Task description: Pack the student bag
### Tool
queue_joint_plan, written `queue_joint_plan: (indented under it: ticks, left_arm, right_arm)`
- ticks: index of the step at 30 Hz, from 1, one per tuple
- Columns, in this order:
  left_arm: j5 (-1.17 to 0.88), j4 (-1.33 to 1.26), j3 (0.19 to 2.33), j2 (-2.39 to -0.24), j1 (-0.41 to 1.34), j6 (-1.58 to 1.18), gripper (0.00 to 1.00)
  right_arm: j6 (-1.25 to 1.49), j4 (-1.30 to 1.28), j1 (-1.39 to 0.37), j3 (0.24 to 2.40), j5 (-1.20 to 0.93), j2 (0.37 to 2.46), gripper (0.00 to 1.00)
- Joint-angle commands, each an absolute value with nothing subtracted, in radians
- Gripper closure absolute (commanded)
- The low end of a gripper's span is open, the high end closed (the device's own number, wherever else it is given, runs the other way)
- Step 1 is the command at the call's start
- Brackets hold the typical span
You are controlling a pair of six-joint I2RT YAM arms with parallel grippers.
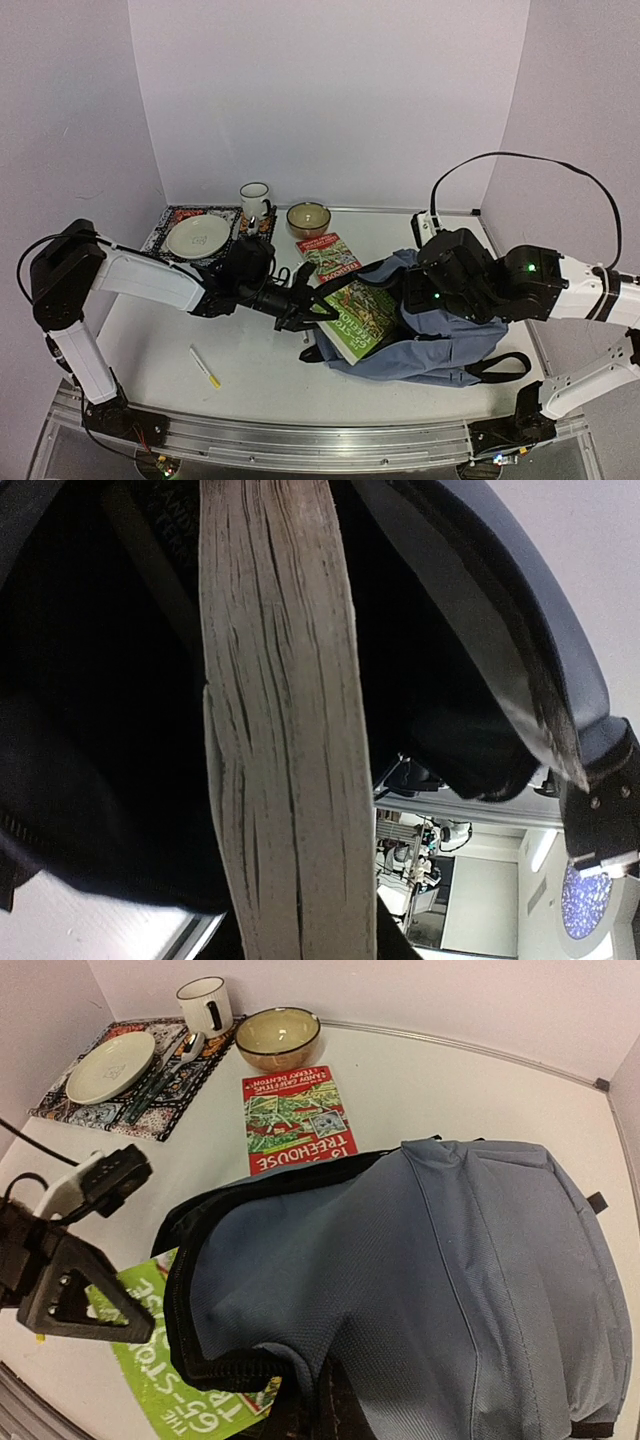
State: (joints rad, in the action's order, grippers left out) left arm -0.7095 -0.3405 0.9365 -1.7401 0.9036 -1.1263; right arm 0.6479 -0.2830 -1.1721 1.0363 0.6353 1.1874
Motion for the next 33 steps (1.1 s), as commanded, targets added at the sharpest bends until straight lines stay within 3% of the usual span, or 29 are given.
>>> queue_joint_plan:
  ticks: [1,13,27,29,33]
  left_arm:
    - [-0.782,-0.470,1.104,-1.810,0.910,-1.101,1.00]
    - [-0.833,-0.472,1.369,-2.122,0.899,-1.101,1.00]
    - [-0.715,-0.457,1.459,-2.221,0.870,-1.067,0.96]
    - [-0.708,-0.449,1.473,-2.239,0.870,-1.065,0.91]
    - [-0.681,-0.416,1.467,-2.251,0.868,-1.049,0.68]
  right_arm:
    - [0.607,-0.141,-1.175,1.025,0.604,1.137,1.00]
    - [0.624,-0.129,-1.176,0.977,0.569,1.103,1.00]
    - [0.630,-0.126,-1.176,0.963,0.560,1.117,1.00]
    - [0.630,-0.126,-1.176,0.962,0.560,1.120,1.00]
    - [0.635,-0.126,-1.176,0.953,0.564,1.117,1.00]
